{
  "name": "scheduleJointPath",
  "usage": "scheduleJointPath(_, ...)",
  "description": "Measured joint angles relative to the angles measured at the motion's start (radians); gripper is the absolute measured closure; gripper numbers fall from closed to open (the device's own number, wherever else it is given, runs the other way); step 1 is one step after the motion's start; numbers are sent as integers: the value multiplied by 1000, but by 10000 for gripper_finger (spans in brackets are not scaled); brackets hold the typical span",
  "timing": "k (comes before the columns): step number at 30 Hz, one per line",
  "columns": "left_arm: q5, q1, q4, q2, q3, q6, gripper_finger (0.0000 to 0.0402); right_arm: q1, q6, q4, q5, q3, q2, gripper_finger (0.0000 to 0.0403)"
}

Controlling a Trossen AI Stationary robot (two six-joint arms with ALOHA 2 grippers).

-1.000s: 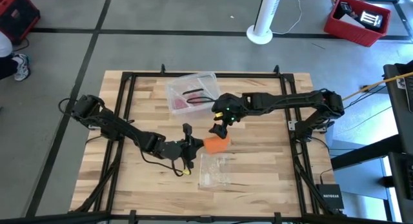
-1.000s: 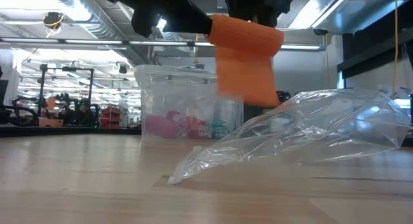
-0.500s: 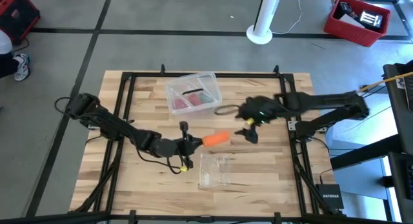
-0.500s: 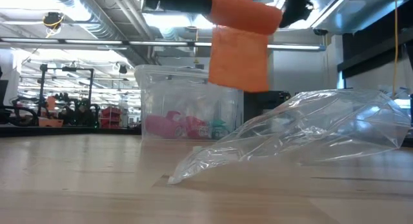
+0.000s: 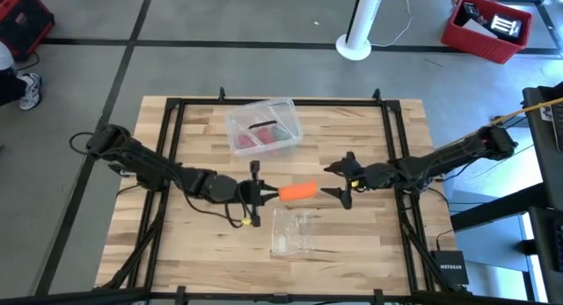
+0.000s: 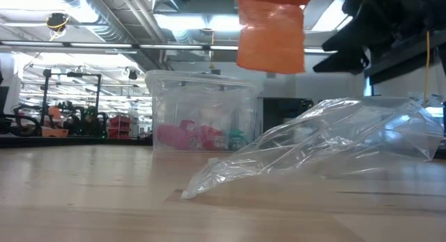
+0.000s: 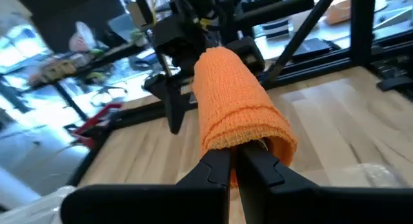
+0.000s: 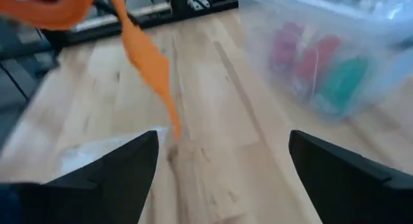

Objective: Roll bandage
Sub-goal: Roll the orange bandage

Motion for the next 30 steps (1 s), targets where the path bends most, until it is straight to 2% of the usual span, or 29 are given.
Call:
scheduleJointPath(5, 68, 56, -12, -11, 0, -20, 398, 10, 49, 152, 11, -30, 72, 60)
scheduleJointPath(10, 130, 89, 0, -11, 0, -37, 398, 49, 5, 283, -9, -32, 162, 106)
scheduleJointPath(17, 131, 92, 43, -11, 0, -35, 398, 46, -65, 443, 10, -32, 289, 161)
scheduleJointPath(24, 131, 92, 41, -11, 0, -44, 398, 46, -148, 547, 59, -32, 310, 187)
scheduleJointPath(30, 131, 92, 57, -11, 0, -39, 398, 46, -194, 556, 79, -32, 310, 189)
